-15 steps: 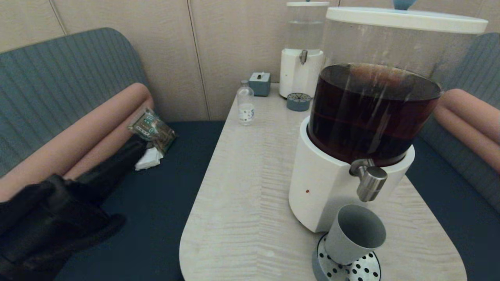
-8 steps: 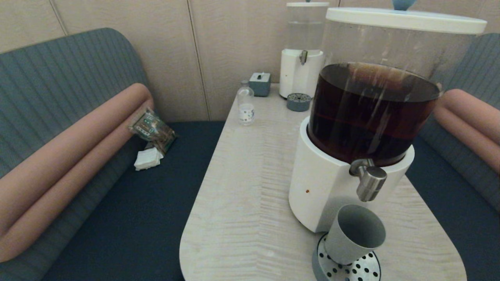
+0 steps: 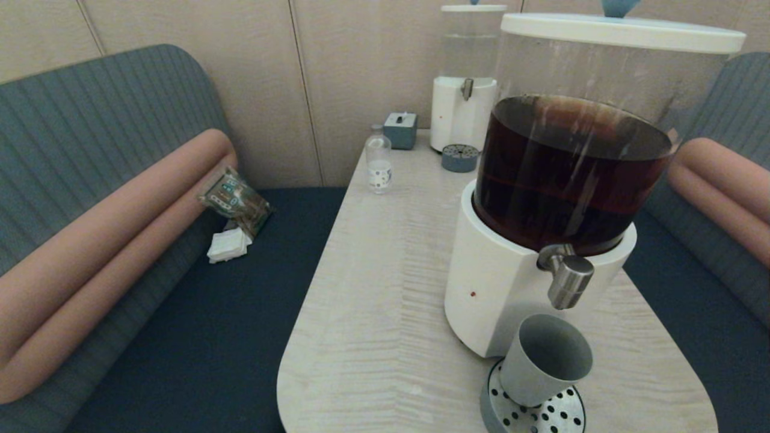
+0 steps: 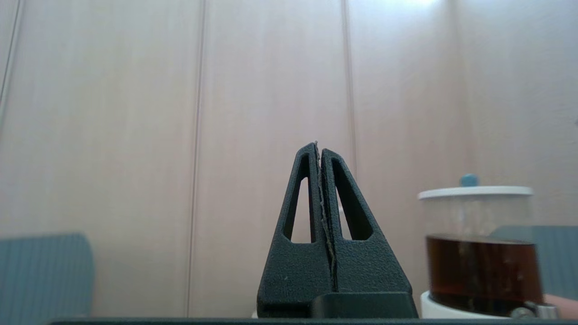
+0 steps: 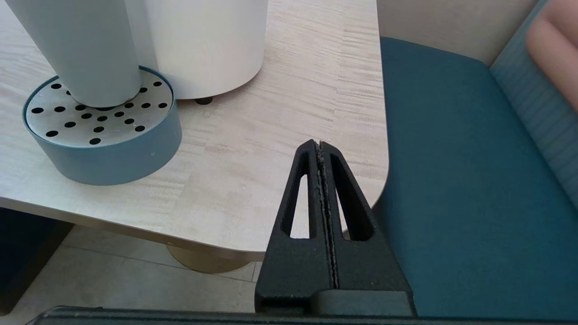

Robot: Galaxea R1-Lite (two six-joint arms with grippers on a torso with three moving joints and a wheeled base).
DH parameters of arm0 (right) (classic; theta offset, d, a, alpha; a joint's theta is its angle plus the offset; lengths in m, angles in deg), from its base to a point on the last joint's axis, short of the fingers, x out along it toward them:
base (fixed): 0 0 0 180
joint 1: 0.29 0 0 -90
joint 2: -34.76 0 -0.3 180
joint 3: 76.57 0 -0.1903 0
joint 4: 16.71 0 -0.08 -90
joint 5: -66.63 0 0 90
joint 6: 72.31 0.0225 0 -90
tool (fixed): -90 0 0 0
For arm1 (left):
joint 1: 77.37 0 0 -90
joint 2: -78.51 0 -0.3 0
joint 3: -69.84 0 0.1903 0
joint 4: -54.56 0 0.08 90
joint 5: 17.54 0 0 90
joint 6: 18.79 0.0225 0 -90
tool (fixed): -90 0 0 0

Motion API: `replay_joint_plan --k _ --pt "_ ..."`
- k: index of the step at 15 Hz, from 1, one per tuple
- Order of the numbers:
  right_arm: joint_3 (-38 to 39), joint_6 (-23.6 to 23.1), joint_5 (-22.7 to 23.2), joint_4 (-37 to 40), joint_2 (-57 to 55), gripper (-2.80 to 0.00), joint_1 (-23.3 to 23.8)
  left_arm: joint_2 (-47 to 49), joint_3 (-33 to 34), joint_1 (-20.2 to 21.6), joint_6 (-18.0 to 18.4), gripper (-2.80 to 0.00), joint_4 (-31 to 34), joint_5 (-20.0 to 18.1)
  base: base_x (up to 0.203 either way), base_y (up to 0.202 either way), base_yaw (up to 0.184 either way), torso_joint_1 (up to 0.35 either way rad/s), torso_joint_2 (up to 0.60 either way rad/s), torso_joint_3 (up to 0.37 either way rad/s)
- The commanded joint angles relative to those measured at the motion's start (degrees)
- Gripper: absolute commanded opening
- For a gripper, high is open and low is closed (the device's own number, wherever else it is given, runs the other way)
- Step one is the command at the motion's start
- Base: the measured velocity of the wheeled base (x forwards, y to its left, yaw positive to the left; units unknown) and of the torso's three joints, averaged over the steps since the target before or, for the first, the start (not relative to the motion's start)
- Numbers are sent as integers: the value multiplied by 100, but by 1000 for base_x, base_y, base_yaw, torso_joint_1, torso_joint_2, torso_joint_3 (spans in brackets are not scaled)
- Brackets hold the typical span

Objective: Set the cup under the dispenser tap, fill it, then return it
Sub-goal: Turn on the faucet

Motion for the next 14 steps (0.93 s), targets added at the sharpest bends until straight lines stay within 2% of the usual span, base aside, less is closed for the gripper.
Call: replay_joint_plan --k 1,4,5,7,10,12,14 --pt "53 -5 4 0 33 -280 0 -550 5 34 -31 -280 109 -56 0 0 0 0 0 0" --pt "53 -5 4 0 33 -280 0 -1406 4 27 -76 -280 1306 -121 0 0 0 0 0 0" --pt "53 -5 4 0 33 -280 0 -1392 4 26 12 -280 2152 -117 0 0 0 0 0 0" --pt "53 -5 4 0 33 -280 0 -1360 4 24 522 -280 4042 -29 0 0 0 0 0 0" --pt "53 -5 4 0 33 -280 0 -1343 5 24 1482 -280 6108 198 0 0 0 0 0 0" --pt "53 -5 4 0 33 -280 0 -1341 -2 24 1790 -280 6909 717 0 0 0 0 0 0" --pt "53 -5 4 0 33 -280 0 -1341 -24 24 1719 -280 7370 780 0 0 0 0 0 0"
